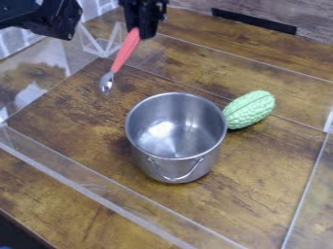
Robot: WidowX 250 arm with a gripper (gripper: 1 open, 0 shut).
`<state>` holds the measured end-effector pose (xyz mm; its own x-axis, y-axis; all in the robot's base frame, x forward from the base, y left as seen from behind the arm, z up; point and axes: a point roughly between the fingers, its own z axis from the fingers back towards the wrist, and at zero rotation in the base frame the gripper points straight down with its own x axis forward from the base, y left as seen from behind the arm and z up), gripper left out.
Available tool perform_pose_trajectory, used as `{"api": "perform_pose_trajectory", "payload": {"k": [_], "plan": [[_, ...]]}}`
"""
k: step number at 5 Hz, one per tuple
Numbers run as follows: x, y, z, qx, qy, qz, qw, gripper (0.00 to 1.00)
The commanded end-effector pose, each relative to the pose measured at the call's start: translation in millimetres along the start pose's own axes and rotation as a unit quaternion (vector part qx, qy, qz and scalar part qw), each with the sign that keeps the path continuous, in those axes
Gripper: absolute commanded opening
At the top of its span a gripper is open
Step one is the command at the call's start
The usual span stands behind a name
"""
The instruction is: Move the orange spoon to the right
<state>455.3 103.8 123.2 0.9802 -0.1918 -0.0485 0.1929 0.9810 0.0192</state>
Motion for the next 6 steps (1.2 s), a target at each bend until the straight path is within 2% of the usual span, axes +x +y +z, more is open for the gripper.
{"api": "perform_pose_trajectory", "payload": {"k": [1,2,3,5,6], "plan": [[6.1,-24,28.7,0.011,-0.04,-0.044,0.9982,0.0],[8.7,-45,33.2,0.004,-0.043,-0.045,0.9981,0.0],[10.9,-62,45.2,0.008,-0.047,-0.045,0.9979,0.0],[7.6,-57,51.1,0.01,-0.057,-0.055,0.9968,0.0],[12.5,-95,56.3,-0.004,-0.059,-0.024,0.998,0.0]]}}
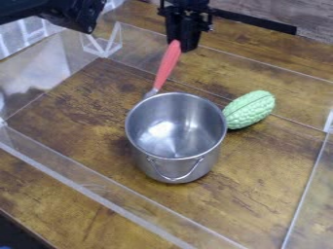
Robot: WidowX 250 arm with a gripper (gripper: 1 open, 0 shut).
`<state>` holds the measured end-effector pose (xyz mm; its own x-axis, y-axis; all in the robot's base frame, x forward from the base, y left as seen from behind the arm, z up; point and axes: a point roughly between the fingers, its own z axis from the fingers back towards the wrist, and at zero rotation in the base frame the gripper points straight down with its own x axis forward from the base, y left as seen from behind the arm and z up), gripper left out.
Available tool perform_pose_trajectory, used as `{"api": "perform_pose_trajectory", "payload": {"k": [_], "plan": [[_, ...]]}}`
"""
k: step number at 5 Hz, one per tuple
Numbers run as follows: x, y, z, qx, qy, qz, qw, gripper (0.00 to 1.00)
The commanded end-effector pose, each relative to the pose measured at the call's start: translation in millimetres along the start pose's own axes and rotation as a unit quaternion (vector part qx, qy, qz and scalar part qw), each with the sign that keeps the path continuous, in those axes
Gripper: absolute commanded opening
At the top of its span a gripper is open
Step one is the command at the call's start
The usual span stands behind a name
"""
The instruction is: Move the orange spoon to the right
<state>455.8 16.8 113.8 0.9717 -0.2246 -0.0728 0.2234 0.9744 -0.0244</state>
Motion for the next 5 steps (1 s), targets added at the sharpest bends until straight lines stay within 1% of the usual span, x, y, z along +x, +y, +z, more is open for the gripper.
{"api": "perform_pose_trajectory", "payload": {"k": [1,2,3,4,5], "plan": [[2.3,-49,70.9,0.004,-0.074,-0.004,0.9973,0.0],[11.0,-85,68.2,-0.014,-0.072,-0.024,0.997,0.0],[16.1,-97,50.9,-0.03,-0.065,-0.01,0.9974,1.0],[19.3,-108,50.3,-0.051,-0.059,0.015,0.9968,0.0],[18.5,-104,50.7,-0.064,-0.048,0.006,0.9968,0.0]]}}
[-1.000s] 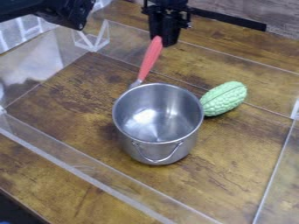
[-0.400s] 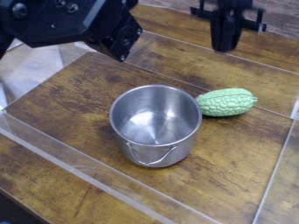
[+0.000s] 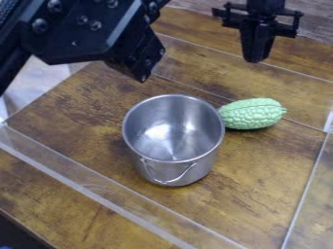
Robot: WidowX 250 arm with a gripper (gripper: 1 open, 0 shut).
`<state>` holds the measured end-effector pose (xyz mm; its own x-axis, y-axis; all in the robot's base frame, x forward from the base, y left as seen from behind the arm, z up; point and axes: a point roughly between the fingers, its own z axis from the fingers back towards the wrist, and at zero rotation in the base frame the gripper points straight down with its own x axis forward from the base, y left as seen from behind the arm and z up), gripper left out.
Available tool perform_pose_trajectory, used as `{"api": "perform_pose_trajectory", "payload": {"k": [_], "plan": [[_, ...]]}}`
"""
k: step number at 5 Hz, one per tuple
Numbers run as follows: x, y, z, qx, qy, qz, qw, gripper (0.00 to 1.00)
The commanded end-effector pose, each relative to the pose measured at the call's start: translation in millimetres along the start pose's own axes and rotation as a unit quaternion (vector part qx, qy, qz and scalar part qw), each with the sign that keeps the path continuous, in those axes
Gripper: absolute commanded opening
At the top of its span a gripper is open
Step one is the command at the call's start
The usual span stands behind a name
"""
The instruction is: Move the orange spoon to the right
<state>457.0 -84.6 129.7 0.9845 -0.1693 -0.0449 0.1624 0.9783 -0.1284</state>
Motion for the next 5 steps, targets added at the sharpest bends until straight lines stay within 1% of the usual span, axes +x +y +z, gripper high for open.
{"api": "perform_pose_trajectory", "payload": {"k": [1,3,5], "plan": [[-7.1,-5,35.7,-0.016,-0.019,-0.04,0.9989,0.0],[-13.8,4,38.3,-0.024,0.002,-0.074,0.997,0.0],[-19.9,14,40.8,-0.032,0.024,-0.109,0.9933,0.0]]}}
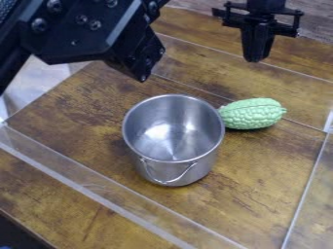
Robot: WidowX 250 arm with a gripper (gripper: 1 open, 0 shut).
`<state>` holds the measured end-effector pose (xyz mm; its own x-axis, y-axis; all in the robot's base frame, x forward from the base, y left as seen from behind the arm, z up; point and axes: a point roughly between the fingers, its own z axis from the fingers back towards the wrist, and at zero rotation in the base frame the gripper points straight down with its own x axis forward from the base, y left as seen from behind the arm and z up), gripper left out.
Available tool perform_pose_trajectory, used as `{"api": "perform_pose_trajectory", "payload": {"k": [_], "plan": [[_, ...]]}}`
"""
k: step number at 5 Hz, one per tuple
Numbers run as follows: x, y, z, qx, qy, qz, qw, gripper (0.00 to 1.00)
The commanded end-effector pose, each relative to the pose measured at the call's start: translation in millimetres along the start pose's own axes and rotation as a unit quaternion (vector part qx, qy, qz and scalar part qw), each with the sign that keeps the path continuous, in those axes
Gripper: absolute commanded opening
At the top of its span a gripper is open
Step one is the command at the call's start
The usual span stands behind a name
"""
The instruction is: Move the orange spoon to the right
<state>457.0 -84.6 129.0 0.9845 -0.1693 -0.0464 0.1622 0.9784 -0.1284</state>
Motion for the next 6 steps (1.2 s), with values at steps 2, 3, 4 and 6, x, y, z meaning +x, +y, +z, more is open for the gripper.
{"api": "perform_pose_trajectory", "payload": {"k": [2,3,4,6], "plan": [[-16.7,-13,34.2,-0.041,0.041,-0.122,0.9909,0.0],[-15.4,-26,30.8,-0.045,0.05,-0.128,0.9894,0.0],[-14.3,-40,27.4,-0.049,0.059,-0.135,0.9879,0.0],[-23.0,-58,23.6,-0.058,0.078,-0.154,0.9833,0.0]]}}
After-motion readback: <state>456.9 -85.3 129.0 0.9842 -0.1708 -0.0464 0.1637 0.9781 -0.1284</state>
